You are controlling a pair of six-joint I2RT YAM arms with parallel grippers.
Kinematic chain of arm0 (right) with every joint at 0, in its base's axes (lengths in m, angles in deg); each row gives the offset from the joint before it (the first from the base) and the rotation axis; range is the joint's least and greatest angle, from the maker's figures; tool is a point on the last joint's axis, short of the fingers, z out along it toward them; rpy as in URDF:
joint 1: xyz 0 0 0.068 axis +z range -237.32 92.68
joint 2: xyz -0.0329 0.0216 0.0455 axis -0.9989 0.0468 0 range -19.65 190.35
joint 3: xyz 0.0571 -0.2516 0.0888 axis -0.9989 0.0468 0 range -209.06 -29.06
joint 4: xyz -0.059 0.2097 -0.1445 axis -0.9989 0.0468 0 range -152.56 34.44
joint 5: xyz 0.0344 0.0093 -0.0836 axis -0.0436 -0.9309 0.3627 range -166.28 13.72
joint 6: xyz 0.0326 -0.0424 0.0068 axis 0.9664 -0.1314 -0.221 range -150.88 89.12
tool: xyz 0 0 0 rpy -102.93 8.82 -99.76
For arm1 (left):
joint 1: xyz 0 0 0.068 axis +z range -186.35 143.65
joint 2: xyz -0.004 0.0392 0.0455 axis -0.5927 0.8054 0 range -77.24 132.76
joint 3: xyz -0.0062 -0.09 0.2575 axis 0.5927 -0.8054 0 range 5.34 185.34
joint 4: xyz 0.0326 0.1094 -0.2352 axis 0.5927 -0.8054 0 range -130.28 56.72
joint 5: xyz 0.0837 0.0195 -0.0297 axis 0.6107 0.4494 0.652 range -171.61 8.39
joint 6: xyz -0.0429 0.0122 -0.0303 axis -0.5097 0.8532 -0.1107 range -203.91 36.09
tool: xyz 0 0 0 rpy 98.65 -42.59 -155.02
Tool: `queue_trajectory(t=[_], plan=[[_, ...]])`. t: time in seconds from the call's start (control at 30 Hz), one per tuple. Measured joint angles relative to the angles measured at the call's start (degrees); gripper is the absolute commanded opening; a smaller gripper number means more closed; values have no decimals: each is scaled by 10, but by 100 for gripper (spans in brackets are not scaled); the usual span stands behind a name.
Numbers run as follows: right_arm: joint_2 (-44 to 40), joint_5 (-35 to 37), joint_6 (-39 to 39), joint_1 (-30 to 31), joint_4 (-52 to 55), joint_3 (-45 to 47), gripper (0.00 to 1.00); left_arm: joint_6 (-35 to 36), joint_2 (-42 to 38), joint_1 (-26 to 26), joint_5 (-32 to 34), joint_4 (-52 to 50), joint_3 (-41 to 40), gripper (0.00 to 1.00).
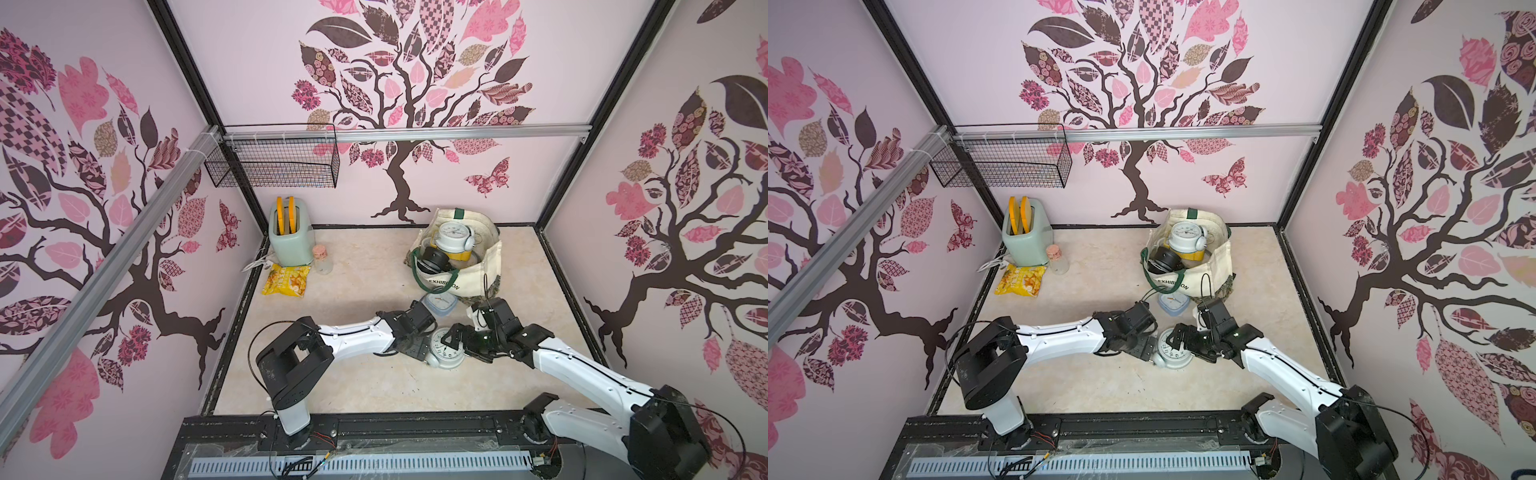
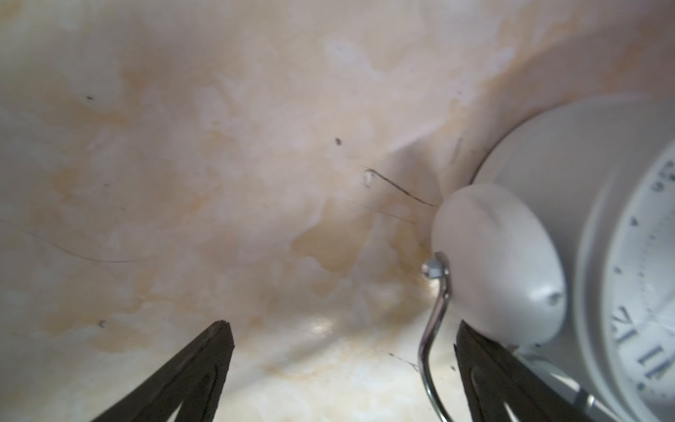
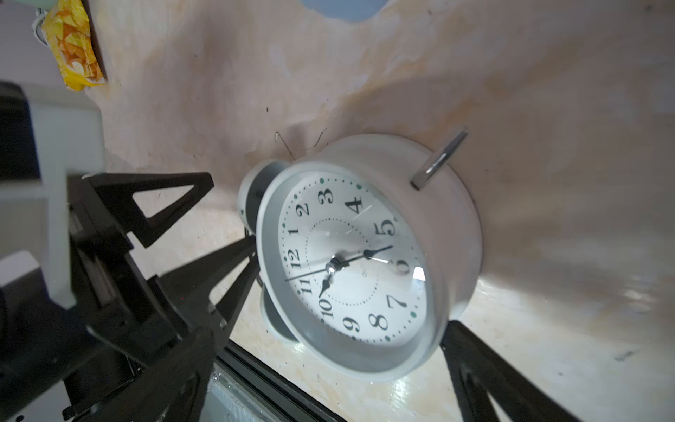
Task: Put the alarm clock into the canvas bag
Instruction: Move the alarm to the center of the board.
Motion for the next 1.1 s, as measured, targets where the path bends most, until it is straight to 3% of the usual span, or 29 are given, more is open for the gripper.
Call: queue_trajectory(t=[0.37,0.53,0.67,0.8,0.97,1.1], plan=[[126,-21,59,130,-130,-27,100,70,4,178,-5,-6,29,98],[158,-5,37,145,-131,-102,100,98,22,221,-6,-10,78,98],[158,22,-13,129,-105,-160,100,113,0,228,-17,-24,94,98],[165,48,-65,109,-66,-182,100,104,-94,226,-31,-32,82,98],[222,79,-121,105,-28,-216,100,80,-296,227,-48,-26,3,98],[261,94,-152,105,-18,-233,100,60,-392,227,-71,-50,-45,98]])
